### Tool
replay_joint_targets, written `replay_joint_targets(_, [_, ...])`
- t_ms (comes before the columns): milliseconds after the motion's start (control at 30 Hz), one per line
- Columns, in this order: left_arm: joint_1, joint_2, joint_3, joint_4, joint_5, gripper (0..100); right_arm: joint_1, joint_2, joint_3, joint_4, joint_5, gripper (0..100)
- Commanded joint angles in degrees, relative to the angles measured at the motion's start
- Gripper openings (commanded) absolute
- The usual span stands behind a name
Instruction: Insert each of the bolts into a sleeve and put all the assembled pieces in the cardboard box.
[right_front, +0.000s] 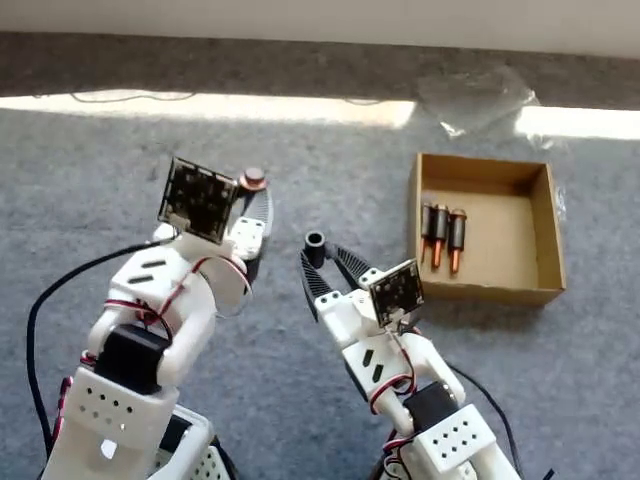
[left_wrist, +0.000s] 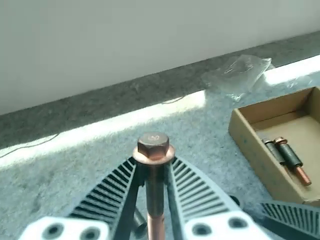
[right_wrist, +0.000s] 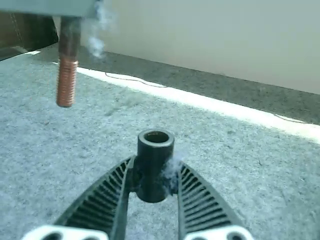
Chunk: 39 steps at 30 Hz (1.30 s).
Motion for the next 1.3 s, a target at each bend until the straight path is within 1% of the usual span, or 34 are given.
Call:
replay_joint_targets(0, [3.7,-4.5,0.1,-7.2,0.5,1,-0.3,-0.3,0.3,-2.1,-0.2,0.5])
replay_joint_targets(167, [6.0,-6.5,0.1,-12.0,0.7,1,-0.3,-0.3,0.1,-2.2,-0.1,0.5])
replay_joint_targets(300, [8.2,-6.5,0.1,-13.4,0.8,1,-0.6,-0.3,0.2,-2.8,4.9,0.5])
replay_joint_targets(367, [9.1,-6.5,0.1,-14.2,0.8,1,-0.6,-0.3,0.5,-5.5,5.4,0.5])
replay_joint_targets(467, [10.4,-6.5,0.1,-14.4,0.8,1,-0.4,-0.3,2.6,-8.0,5.5,0.5])
replay_joint_targets(567, [11.5,-6.5,0.2,-14.4,0.8,1,-0.6,-0.4,3.5,-8.5,5.5,0.5])
replay_joint_targets(933, [11.4,-7.1,0.2,-14.4,0.8,1,-0.4,-0.4,3.5,-7.9,5.5,0.5])
replay_joint_targets(1100, [11.1,-7.2,0.0,-14.4,0.8,1,-0.3,-2.8,0.0,-0.2,5.5,0.5])
replay_joint_targets(1200, [11.0,-7.2,0.0,-14.4,0.8,1,-0.3,-9.5,-2.2,6.0,5.5,0.5])
replay_joint_targets(1267, [11.0,-7.2,-0.1,-14.4,0.8,1,-0.3,-15.5,-2.2,8.4,5.7,0.5])
